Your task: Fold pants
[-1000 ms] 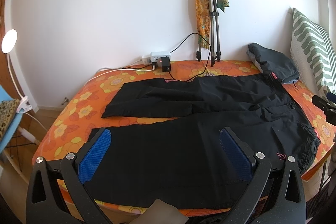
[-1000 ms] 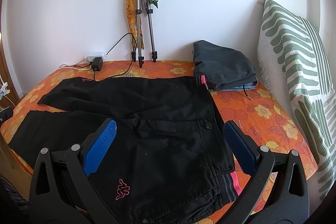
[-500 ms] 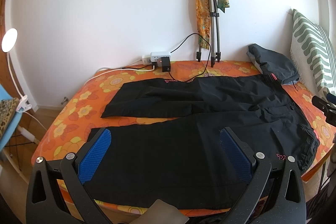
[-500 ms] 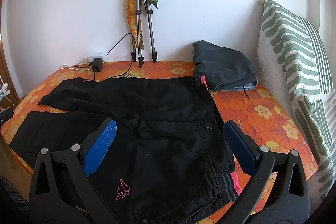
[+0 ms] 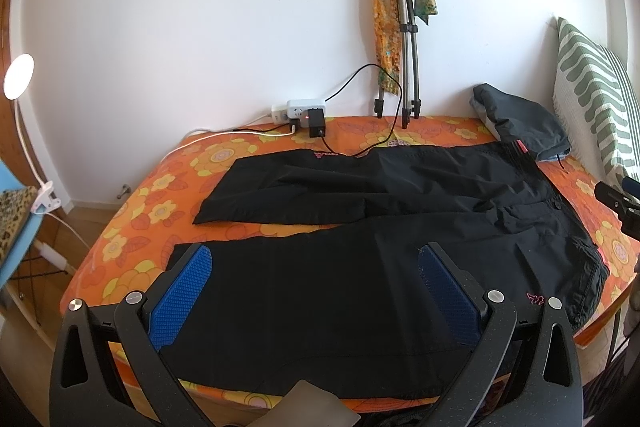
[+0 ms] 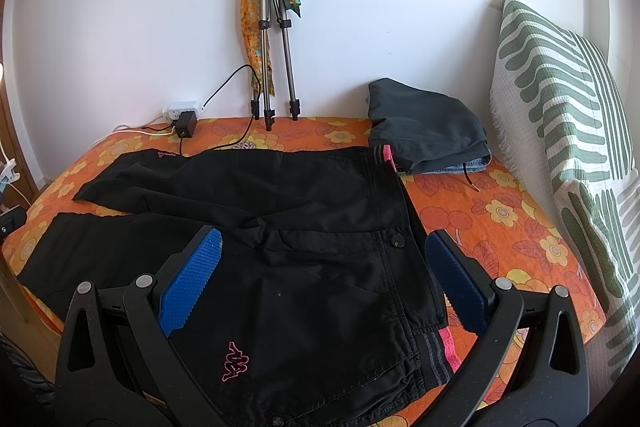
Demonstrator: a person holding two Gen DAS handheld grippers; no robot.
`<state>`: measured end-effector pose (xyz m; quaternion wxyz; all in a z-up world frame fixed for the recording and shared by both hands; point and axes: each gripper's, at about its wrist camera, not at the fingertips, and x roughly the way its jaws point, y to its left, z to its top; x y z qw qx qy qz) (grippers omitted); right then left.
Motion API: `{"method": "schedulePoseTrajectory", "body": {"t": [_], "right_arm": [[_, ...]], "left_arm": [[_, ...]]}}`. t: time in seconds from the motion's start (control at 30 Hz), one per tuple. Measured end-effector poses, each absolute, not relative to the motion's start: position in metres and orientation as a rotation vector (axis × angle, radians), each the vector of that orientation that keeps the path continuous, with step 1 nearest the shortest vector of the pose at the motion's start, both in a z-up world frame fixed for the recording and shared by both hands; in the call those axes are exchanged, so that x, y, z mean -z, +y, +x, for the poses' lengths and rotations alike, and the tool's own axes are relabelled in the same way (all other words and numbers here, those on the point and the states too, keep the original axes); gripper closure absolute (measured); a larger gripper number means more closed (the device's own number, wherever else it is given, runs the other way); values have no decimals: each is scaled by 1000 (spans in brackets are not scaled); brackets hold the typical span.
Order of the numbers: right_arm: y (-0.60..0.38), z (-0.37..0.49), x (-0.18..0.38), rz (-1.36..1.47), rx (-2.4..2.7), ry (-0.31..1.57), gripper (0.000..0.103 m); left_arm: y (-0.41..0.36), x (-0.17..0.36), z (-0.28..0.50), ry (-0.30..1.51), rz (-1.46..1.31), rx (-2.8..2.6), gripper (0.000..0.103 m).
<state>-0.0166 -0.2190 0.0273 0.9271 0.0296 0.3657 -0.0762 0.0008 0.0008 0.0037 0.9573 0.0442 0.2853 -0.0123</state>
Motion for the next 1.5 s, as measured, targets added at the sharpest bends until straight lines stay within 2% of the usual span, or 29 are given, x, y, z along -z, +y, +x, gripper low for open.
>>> {"method": "schedulePoseTrajectory", "body": {"t": [0.97,1.17,1.27,1.33,1.4,1.43,1.5], "right_arm": [[-225,-8,-42,55,178,698,0],[-232,-8,-40,54,166,681,0],[-235,-8,-38,67,155,663,0],[-238,-7,-37,77,156,661,0],[-240,-6,-37,83,154,654,0],[-240,-5,-37,82,155,651,0],[-241,-4,-37,87,146,645,0]], "left_arm": [[22,-4,28,631,-7,102,0],[47,-7,42,650,-65,82,9],[57,-10,47,651,-56,75,22],[67,-10,51,663,-72,80,24],[78,-10,55,665,-97,69,35],[83,-10,57,664,-106,66,36],[92,-11,58,656,-122,55,48]]}}
